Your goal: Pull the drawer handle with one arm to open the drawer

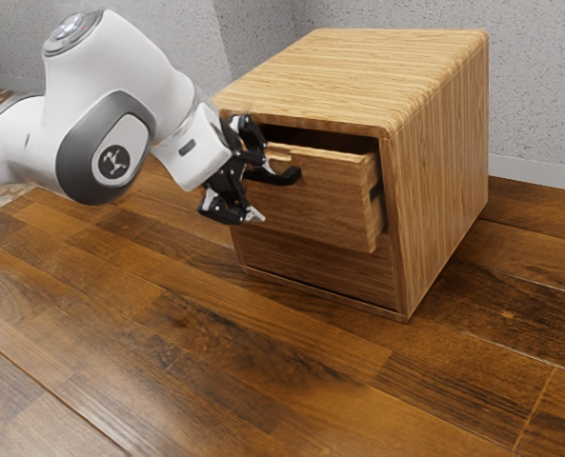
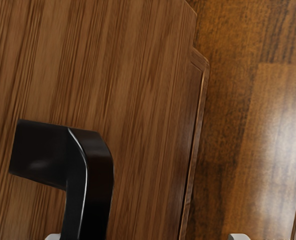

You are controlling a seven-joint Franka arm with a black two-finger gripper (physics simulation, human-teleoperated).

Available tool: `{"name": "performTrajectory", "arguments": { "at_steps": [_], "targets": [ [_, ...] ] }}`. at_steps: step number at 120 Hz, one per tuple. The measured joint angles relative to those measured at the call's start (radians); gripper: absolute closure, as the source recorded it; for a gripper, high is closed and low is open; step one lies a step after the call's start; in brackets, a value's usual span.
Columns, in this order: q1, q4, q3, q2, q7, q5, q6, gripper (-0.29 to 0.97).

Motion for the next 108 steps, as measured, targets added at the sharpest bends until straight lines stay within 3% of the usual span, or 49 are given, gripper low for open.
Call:
{"name": "performTrajectory", "arguments": {
  "at_steps": [108],
  "targets": [
    [0.001, -0.173, 0.009, -0.198, -0.003, 0.021, -0.002, 0.32]
  ]
}}
